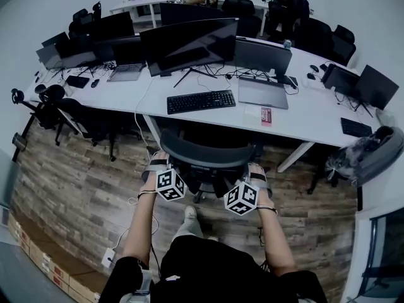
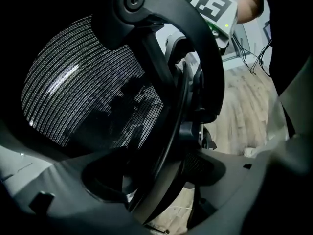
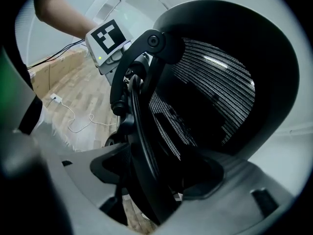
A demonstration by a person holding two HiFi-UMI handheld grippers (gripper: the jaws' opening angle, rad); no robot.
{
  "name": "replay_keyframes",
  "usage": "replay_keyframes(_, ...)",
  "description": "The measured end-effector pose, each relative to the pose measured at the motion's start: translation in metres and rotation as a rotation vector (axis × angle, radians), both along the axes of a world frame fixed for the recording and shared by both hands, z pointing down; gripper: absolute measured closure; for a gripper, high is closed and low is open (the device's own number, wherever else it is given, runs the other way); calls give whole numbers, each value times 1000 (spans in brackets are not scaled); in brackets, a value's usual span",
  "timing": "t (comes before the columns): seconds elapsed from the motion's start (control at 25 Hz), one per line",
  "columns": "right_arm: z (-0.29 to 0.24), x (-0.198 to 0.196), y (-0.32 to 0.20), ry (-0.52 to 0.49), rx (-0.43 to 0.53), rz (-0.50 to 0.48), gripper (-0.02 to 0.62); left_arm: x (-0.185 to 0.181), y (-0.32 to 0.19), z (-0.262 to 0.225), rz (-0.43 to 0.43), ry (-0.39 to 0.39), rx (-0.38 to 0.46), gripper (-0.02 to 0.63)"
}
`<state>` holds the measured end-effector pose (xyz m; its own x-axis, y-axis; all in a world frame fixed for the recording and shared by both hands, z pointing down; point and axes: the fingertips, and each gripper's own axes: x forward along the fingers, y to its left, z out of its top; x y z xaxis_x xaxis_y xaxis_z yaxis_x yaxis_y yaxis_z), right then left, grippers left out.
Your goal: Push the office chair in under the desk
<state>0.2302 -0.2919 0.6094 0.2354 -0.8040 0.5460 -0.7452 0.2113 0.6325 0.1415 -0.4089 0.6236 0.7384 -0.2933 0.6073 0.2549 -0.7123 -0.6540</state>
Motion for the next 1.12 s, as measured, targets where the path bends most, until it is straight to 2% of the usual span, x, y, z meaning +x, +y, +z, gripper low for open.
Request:
replay_keyframes(0.52,3,61,-67,-3,-5,21,282,64,-68,1,40,28,-13,236)
replay_keyframes(1.12,5,137,-154,10,-32,126,281,145,-157,0,125,44,-31,236)
